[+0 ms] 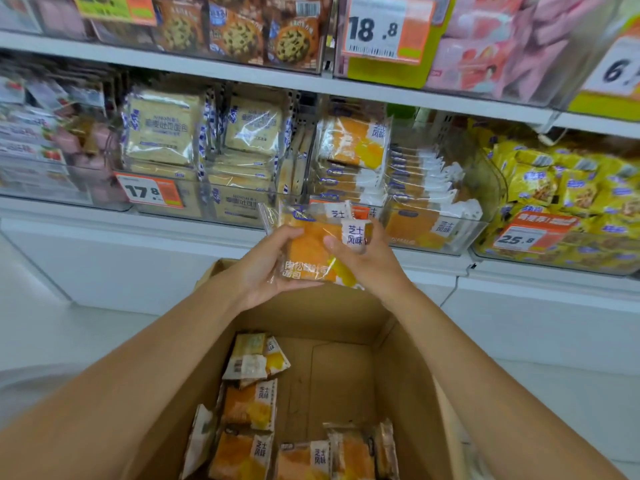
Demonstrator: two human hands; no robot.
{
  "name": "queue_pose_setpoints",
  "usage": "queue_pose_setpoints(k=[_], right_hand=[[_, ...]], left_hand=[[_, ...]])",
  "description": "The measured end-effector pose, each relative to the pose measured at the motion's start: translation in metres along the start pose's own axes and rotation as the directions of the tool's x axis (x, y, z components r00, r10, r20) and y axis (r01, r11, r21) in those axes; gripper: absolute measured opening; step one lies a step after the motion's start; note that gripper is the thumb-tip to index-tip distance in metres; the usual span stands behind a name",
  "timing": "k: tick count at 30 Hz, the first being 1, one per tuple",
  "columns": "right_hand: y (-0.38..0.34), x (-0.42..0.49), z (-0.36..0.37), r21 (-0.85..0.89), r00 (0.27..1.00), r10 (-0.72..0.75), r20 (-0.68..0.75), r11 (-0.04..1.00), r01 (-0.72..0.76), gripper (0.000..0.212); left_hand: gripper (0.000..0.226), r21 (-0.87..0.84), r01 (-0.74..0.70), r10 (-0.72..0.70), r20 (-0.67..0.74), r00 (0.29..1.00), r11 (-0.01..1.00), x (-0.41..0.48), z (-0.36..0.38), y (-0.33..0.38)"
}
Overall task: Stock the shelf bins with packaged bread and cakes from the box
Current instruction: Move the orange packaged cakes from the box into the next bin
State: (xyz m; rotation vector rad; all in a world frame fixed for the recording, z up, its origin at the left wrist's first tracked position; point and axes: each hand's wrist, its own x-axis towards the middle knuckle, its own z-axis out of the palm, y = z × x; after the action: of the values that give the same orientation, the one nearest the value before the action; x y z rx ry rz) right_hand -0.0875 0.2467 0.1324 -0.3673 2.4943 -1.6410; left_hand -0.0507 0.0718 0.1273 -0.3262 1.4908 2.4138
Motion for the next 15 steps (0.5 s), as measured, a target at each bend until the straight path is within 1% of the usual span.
queue_pose_setpoints(k=[1,2,3,4,5,6,7,8,9,10,12,13,14,15], right_hand=[[-0.003,0.006,-0.004,0.068,0.998,0.057,0.012,0.996,-0.058,0.066],[-0.003,0.017,-0.009,0.086,0.996,0.085,-0.003,0.993,-0.084,0.062],[-0.005,0.027,-0.015,0.104,0.995,0.087,-0.05,0.991,-0.081,0.06],[-0.007,0.04,-0.022,0.121,0.991,0.071,-0.117,0.991,-0.056,0.06],[-0.01,0.052,-0.029,0.128,0.983,0.04,-0.18,0.992,-0.017,0.06],[-0.012,0.064,-0.036,0.112,0.973,0.0,-0.232,0.993,0.027,0.058],[-0.014,0.075,-0.041,0.077,0.961,-0.042,-0.273,0.995,0.066,0.055],[-0.016,0.086,-0.046,0.031,0.949,-0.081,-0.304,0.995,0.095,0.052],[-0.018,0.097,-0.05,-0.023,0.938,-0.117,-0.326,0.993,0.116,0.051],[-0.019,0.108,-0.053,-0.071,0.928,-0.151,-0.34,0.988,0.135,0.052],[-0.022,0.127,-0.057,-0.109,0.928,-0.179,-0.326,0.982,0.152,0.056],[-0.022,0.136,-0.058,-0.108,0.943,-0.171,-0.286,0.983,0.146,0.056],[-0.02,0.143,-0.058,-0.099,0.961,-0.151,-0.233,0.986,0.131,0.053],[-0.016,0.151,-0.058,-0.085,0.973,-0.126,-0.191,0.99,0.112,0.049]], left_hand=[[0.036,0.074,-0.041,0.041,-0.001,0.999,0.996,0.008,0.005,0.007],[0.033,0.179,-0.09,0.094,-0.012,0.996,0.98,0.015,0.012,0.016],[0.028,0.312,-0.159,0.174,-0.021,0.985,0.937,0.024,0.019,0.026],[0.024,0.451,-0.246,0.28,-0.008,0.96,0.858,0.033,0.026,0.038],[0.022,0.575,-0.338,0.393,0.031,0.919,0.745,0.045,0.031,0.051],[0.024,0.667,-0.401,0.477,0.077,0.875,0.627,0.054,0.037,0.062],[0.031,0.737,-0.419,0.52,0.108,0.848,0.53,0.066,0.039,0.072],[0.039,0.785,-0.423,0.547,0.13,0.827,0.453,0.077,0.041,0.08],[0.039,0.821,-0.429,0.563,0.165,0.81,0.377,0.091,0.041,0.087],[0.034,0.85,-0.43,0.573,0.197,0.795,0.305,0.103,0.041,0.095],[0.035,0.905,-0.384,0.602,0.206,0.771,0.182,0.128,0.039,0.108],[0.04,0.935,-0.331,0.617,0.186,0.764,0.128,0.14,0.038,0.114],[0.05,0.965,-0.256,0.621,0.162,0.767,0.064,0.149,0.036,0.12],[0.056,0.985,-0.174,0.608,0.144,0.781,-0.011,0.155,0.035,0.124]])
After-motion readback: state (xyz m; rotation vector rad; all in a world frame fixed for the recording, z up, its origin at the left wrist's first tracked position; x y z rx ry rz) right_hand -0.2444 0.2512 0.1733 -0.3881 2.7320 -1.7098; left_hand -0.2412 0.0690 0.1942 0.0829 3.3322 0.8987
